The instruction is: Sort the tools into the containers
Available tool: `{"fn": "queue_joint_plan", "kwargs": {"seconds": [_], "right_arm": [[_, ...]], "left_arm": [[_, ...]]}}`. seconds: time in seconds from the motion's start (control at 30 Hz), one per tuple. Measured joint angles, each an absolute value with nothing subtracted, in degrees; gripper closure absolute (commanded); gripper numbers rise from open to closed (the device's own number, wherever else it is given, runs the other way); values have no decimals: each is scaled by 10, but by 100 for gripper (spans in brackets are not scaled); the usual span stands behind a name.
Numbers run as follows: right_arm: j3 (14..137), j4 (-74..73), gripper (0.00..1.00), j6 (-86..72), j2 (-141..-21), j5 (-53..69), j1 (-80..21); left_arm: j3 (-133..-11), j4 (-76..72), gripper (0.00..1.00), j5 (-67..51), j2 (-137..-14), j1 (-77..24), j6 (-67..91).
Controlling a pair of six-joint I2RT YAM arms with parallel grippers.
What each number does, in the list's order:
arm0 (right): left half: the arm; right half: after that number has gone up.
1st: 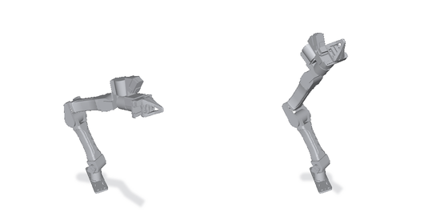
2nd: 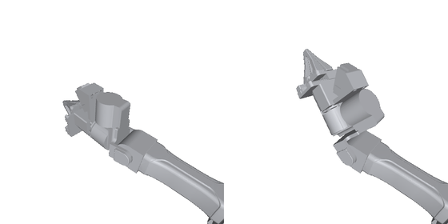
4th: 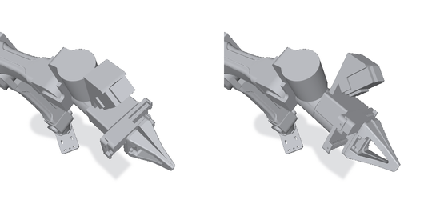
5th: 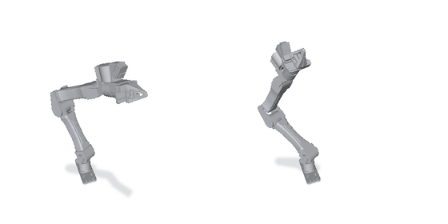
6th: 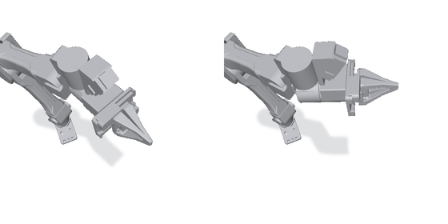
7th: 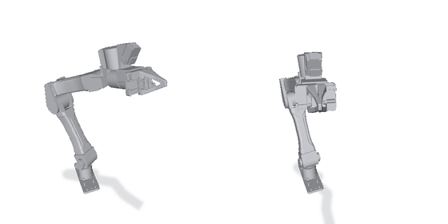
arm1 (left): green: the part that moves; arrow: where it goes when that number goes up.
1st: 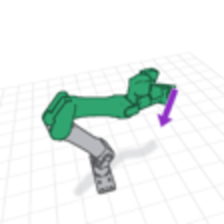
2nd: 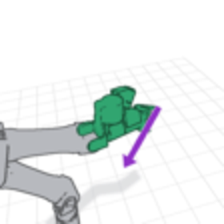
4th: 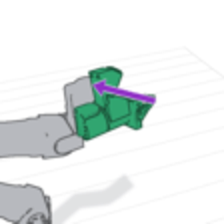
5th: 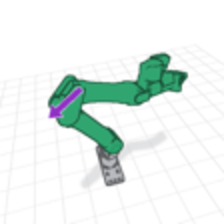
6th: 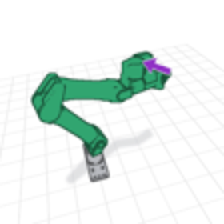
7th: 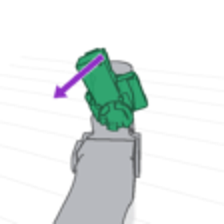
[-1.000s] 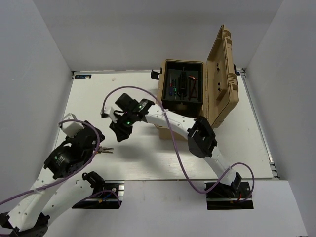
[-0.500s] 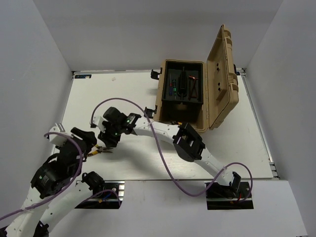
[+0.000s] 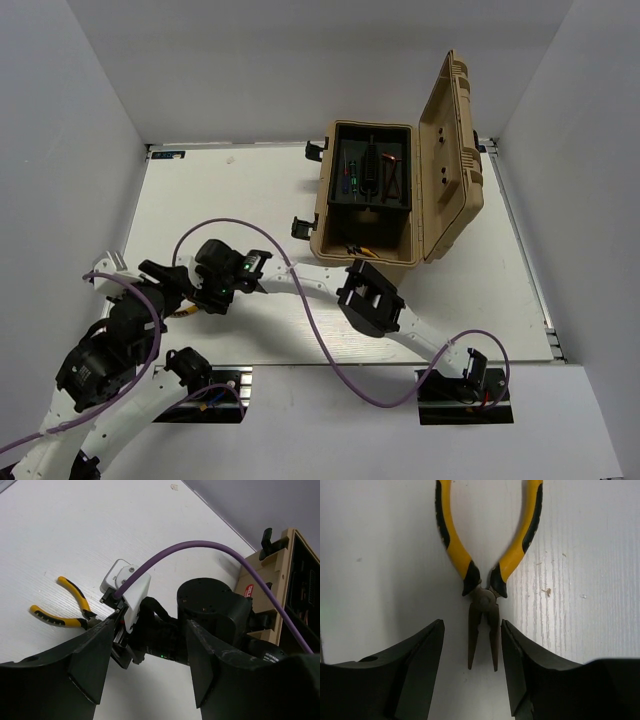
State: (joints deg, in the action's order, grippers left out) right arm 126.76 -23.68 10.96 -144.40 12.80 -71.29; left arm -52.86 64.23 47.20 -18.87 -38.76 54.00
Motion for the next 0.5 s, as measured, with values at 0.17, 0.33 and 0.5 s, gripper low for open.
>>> {"fn": "queue_joint_plan", "kwargs": {"seconds": [0.17,0.33,0.5], "right_arm": [[1270,-223,44,110,-1461,104,-713],[1270,-210,44,114,-1466,86,-711],[1268,-208,60,119,-1467,80,-709]], "left_arm": [[-529,642,30,472,-185,-388,538],[-526,642,30,472,-185,-388,536],[-519,641,30,472,-185,-388,534]]}}
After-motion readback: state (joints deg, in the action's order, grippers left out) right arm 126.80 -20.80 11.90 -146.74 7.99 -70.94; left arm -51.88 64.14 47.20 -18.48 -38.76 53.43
